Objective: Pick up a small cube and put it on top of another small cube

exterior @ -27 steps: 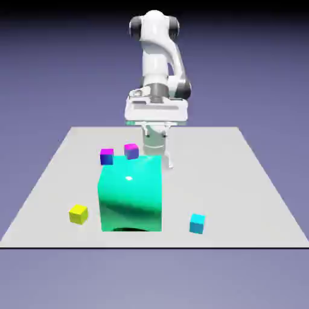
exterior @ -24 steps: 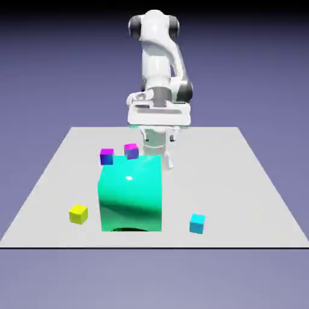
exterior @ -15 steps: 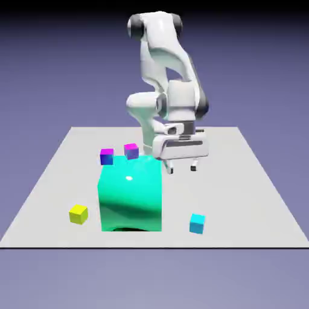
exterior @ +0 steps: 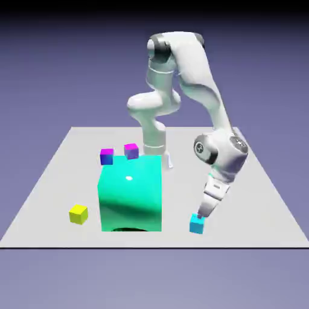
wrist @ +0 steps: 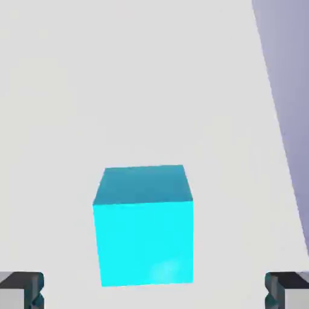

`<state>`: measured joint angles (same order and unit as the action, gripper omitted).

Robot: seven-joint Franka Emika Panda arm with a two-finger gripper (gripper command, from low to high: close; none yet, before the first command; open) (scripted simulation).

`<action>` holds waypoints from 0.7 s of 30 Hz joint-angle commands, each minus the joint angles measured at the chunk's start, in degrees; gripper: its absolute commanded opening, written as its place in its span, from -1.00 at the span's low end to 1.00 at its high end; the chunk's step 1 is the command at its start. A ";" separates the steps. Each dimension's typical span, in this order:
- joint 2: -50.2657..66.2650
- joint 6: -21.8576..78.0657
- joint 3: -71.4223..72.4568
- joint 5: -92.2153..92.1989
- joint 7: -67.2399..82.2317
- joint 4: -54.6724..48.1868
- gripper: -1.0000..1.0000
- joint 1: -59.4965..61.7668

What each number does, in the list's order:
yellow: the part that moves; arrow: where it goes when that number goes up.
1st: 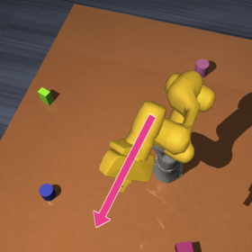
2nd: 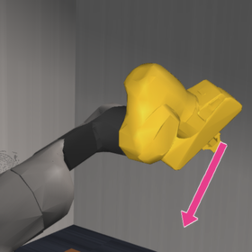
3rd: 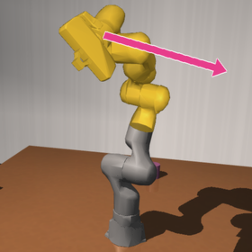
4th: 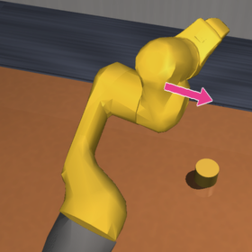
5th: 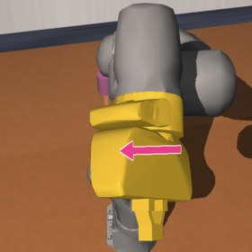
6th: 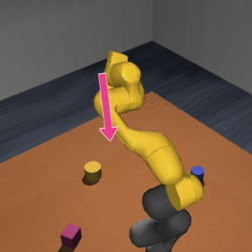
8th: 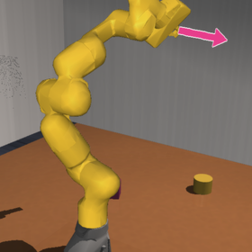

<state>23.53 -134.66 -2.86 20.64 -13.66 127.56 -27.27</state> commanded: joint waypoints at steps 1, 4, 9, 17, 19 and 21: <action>2.08 -2.26 -0.45 0.66 -0.54 0.16 0.00 0.09; 5.93 -6.43 -1.28 1.89 -1.55 0.46 -1.00 0.27; -2.32 2.44 0.12 -0.91 0.71 -0.44 -1.00 -0.20; -4.54 11.96 -16.47 -17.85 -5.63 -8.32 -1.00 10.51; -4.76 14.30 -20.62 -22.19 -7.64 -10.10 -1.00 13.63; -4.99 16.64 -24.77 -26.53 -9.65 -11.89 -1.00 16.76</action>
<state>18.54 -118.00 -27.63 -6.07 -23.22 115.68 -10.51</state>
